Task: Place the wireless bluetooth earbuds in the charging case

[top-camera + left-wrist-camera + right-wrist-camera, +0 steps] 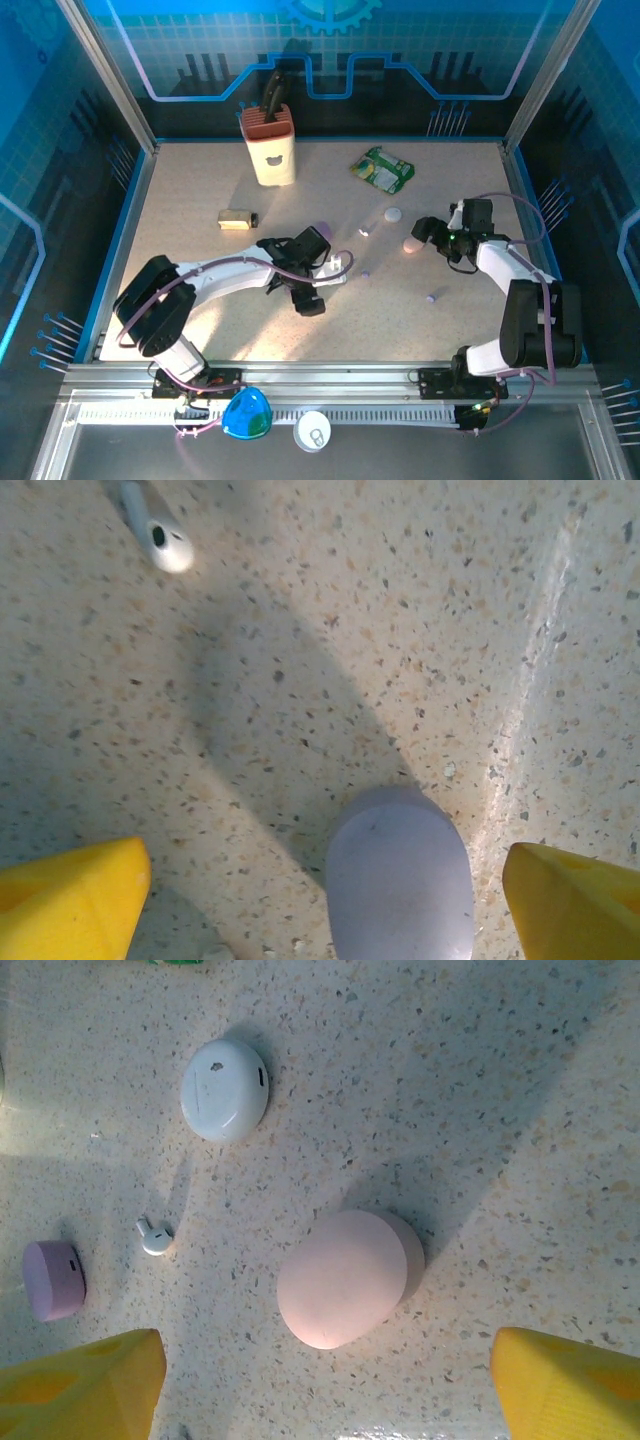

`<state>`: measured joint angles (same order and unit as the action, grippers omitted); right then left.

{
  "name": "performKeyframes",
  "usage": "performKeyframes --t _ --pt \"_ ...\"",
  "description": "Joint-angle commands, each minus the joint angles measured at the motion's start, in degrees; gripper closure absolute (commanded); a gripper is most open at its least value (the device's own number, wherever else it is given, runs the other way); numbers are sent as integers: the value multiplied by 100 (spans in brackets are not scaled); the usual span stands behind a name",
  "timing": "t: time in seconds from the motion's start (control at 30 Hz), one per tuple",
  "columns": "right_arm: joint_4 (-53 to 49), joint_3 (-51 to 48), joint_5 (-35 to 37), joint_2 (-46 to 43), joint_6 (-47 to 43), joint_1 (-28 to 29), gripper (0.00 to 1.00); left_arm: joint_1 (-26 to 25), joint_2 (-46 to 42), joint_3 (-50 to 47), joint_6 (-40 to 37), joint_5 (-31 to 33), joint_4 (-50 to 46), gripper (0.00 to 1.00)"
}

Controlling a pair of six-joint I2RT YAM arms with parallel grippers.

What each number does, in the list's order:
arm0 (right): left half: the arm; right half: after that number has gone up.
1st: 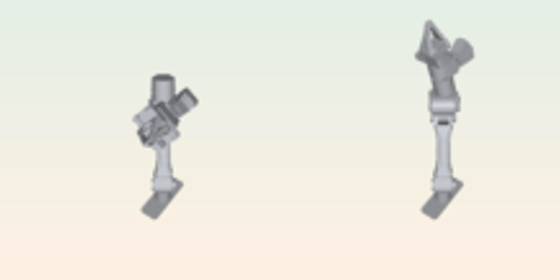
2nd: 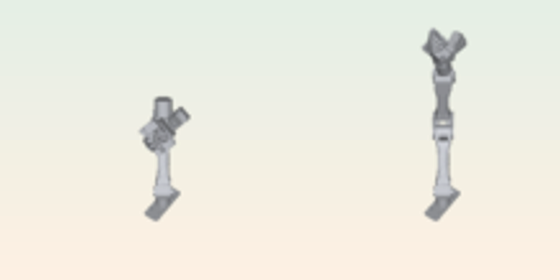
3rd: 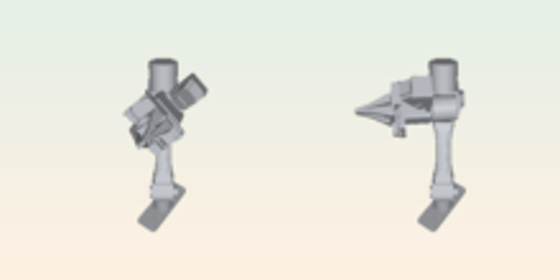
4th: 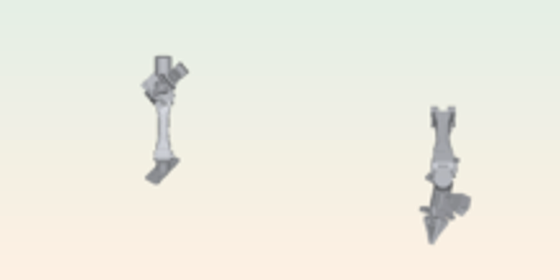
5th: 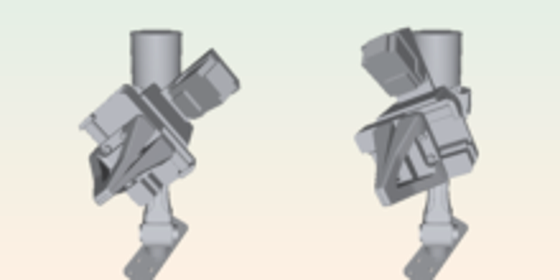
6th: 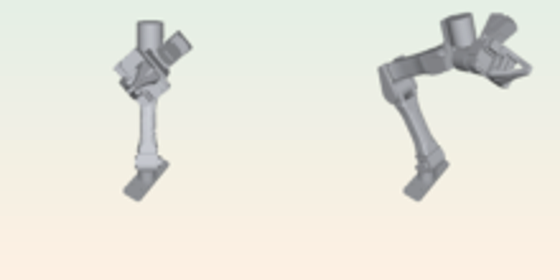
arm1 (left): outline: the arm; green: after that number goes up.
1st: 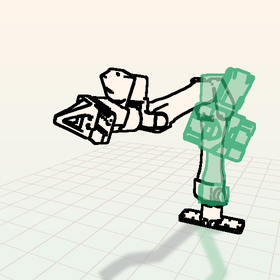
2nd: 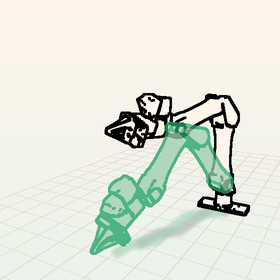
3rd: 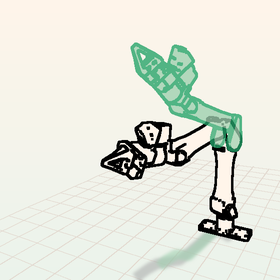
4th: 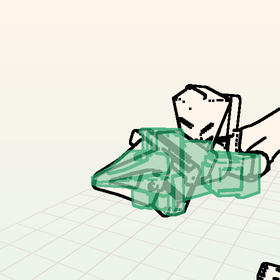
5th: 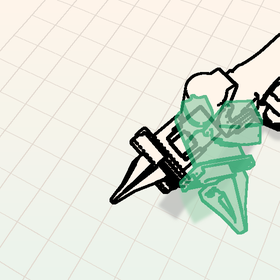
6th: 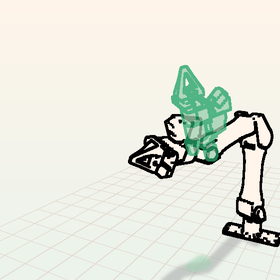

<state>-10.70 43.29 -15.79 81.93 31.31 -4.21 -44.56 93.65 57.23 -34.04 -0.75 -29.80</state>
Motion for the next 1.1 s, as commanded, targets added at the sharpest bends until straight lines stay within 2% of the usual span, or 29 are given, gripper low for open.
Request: performKeyframes --t 0.0,0.1,0.33,0.77,1.07 --pt "-243 178 7 -89 -148 -73 15 -124 160 -75 176 121 -146 12" --pt "-288 217 -15 -92 -173 -71 15 -154 316 -98 240 129 -126 20" --pt "-321 216 -9 -134 -195 -71 16 -168 541 -148 345 170 -132 22" --pt "-435 256 -40 -257 -178 -71 17 -175 563 -229 354 199 -62 55" --pt "-604 253 -127 -607 -139 -46 17 -146 250 -281 303 110 410 57"
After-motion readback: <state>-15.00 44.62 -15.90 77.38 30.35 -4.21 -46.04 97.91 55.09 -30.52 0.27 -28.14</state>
